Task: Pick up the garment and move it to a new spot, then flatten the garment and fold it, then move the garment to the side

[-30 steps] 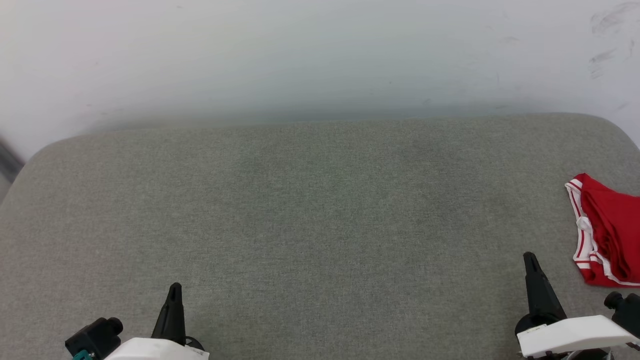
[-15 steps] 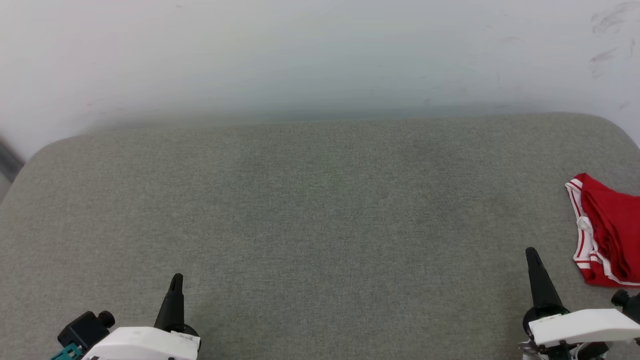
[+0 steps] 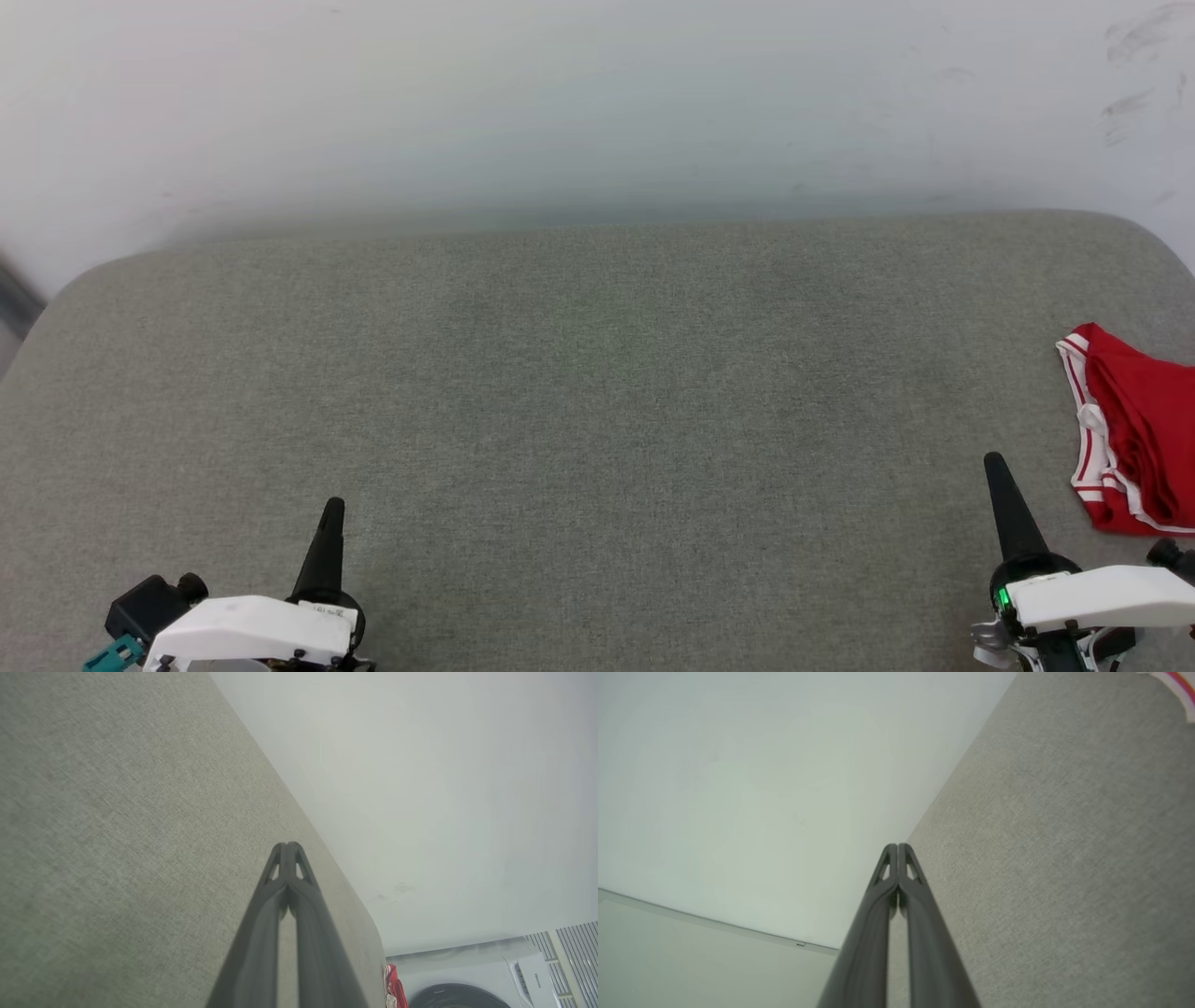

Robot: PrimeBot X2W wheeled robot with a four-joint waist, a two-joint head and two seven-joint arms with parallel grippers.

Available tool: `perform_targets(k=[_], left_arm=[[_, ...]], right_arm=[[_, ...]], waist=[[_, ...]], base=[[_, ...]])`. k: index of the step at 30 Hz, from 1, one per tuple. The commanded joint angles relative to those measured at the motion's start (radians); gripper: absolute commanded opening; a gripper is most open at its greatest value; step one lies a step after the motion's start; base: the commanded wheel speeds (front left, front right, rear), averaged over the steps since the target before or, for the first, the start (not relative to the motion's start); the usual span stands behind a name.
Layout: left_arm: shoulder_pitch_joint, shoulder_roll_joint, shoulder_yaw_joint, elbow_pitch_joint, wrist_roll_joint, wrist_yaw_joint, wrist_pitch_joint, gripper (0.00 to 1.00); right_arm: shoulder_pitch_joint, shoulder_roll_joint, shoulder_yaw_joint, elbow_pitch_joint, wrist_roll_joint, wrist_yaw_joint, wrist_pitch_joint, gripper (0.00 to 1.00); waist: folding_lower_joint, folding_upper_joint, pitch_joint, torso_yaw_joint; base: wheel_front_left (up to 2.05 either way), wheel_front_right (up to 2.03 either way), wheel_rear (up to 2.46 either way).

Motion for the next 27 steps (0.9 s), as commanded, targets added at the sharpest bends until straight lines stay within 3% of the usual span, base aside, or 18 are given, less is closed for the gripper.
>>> perform_targets(k=[1, 27], left_arm=[[-0.025, 0.005, 0.006, -0.003, -0.027, -0.009, 0.006, 0.00], [-0.076, -0.002, 0.033, 0.039, -0.281, -0.044, 0.070, 0.00]], right_arm=[[-0.027, -0.007, -0.004, -0.004, 0.027, 0.000, 0.007, 0.00], [-0.058, -0.003, -0.024, 0.018, 0.266, 0.000, 0.070, 0.00]], waist=[[0.0000, 0.0000, 0.000, 0.000], [0.0000, 0.0000, 0.001, 0.001]], base=[[0.00, 0.00, 0.00], [0.00, 0.00, 0.00]])
